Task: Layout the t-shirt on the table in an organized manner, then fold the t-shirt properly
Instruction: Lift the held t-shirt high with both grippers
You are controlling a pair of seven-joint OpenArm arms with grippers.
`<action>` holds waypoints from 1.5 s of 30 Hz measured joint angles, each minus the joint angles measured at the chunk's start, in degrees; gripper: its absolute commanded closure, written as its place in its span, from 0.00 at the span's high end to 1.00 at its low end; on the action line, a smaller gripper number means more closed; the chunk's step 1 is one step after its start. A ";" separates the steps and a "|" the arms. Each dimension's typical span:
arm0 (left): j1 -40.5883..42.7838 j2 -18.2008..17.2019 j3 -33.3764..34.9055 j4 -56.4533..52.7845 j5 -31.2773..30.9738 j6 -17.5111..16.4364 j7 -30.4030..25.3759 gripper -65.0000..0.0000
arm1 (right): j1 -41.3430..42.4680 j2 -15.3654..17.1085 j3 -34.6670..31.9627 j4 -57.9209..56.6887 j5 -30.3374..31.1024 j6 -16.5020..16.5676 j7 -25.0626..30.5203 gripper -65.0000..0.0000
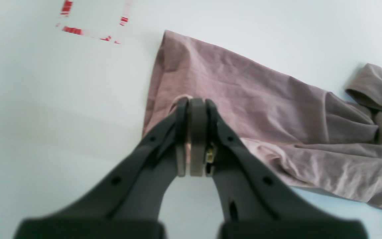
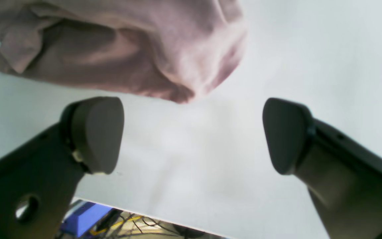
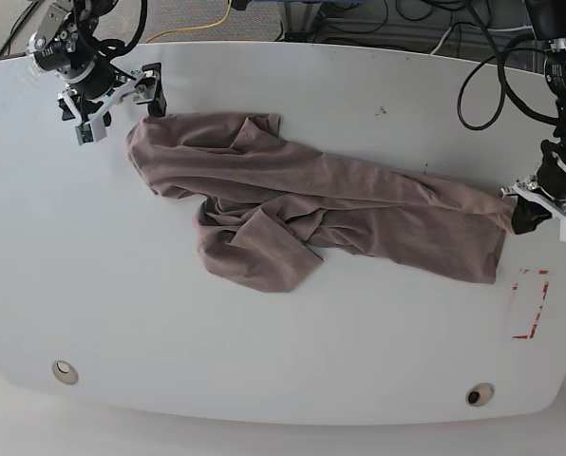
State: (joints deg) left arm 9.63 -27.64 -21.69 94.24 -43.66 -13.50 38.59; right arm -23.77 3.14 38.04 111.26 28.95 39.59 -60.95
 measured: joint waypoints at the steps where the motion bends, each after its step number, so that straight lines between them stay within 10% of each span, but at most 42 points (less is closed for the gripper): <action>1: 0.02 -0.04 0.00 0.00 0.00 -0.04 0.00 0.00 | 0.26 -0.74 0.35 0.00 0.00 -0.11 -0.57 0.99; 13: 0.07 -0.20 -0.07 -0.02 0.09 0.37 0.00 0.00 | 6.69 -10.27 11.15 -1.09 0.68 0.28 -9.01 0.99; 37: 0.11 -0.20 -0.07 -0.02 0.09 0.35 0.00 0.00 | 11.63 -10.16 9.25 -13.94 8.68 1.18 -7.15 0.99; 45: 0.09 -0.20 -0.07 -0.02 0.09 0.35 0.00 0.00 | 11.58 -10.25 8.02 -14.27 8.72 1.14 -7.28 0.71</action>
State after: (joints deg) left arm 9.72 -27.83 -21.76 94.21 -43.57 -13.15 38.59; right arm -12.19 -7.11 46.06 96.99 37.67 40.73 -68.23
